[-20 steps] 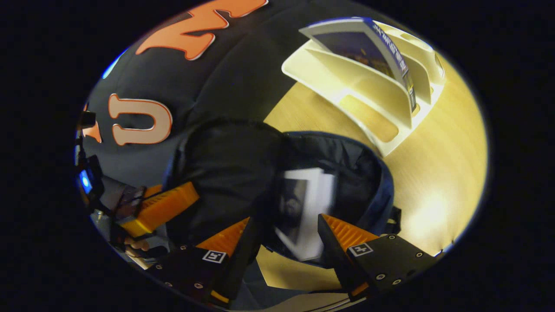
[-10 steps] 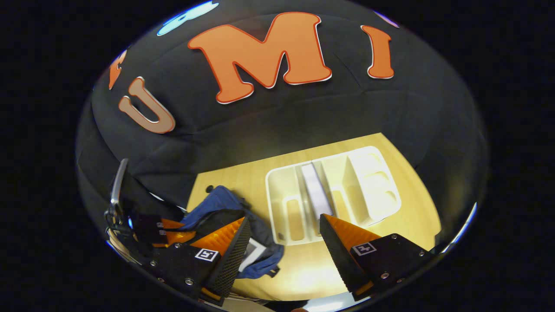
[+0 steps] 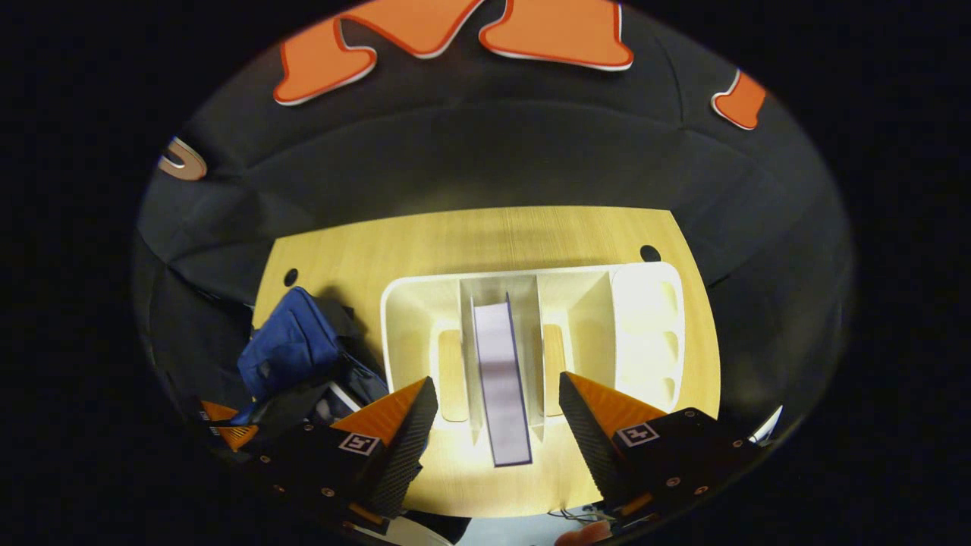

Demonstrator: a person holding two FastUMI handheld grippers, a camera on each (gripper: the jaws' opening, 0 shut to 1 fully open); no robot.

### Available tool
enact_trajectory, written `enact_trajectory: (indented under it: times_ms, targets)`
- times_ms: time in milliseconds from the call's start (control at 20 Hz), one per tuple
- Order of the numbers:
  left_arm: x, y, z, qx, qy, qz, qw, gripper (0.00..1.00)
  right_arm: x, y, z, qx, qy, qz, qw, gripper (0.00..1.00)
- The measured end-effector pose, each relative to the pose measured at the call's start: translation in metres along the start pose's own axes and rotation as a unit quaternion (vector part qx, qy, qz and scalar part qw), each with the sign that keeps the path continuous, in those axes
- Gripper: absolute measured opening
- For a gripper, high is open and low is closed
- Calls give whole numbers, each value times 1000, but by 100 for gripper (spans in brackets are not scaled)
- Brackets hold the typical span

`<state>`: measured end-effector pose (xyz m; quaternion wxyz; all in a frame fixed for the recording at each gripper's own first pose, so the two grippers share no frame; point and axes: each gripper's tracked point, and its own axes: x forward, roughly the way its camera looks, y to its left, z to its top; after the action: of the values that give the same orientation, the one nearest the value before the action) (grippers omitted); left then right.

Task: Open the schoolbag, grab two books from the bookshelf and put them into the schoolbag.

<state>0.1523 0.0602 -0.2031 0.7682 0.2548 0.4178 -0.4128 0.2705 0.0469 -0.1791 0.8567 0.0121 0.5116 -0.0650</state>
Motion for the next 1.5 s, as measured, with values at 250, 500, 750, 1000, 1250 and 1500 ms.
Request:
enact_trajectory:
  times_ms: [250,500,750,1000,1250,1500]
  targets:
    - [0,5,-4,-5,3,4,1000,2,29,-1,-10,-20,45,-8,999,82]
    - [1,6,-3,-4,5,4,1000,2,21,-1,-6,-13,30,-11,999,30]
    - [1,4,-3,-9,5,2,1000,2,-66,-22,11,43,-65,15,997,29]
    - [-2,5,-3,-4,3,7,1000,2,-196,-32,-22,116,-224,81,964,28]
    - [-3,4,-1,5,3,16,1000,2,-203,21,-102,229,-262,241,906,28]
    - [-2,2,2,21,7,22,1000,2,-108,97,-172,333,-183,338,861,28]
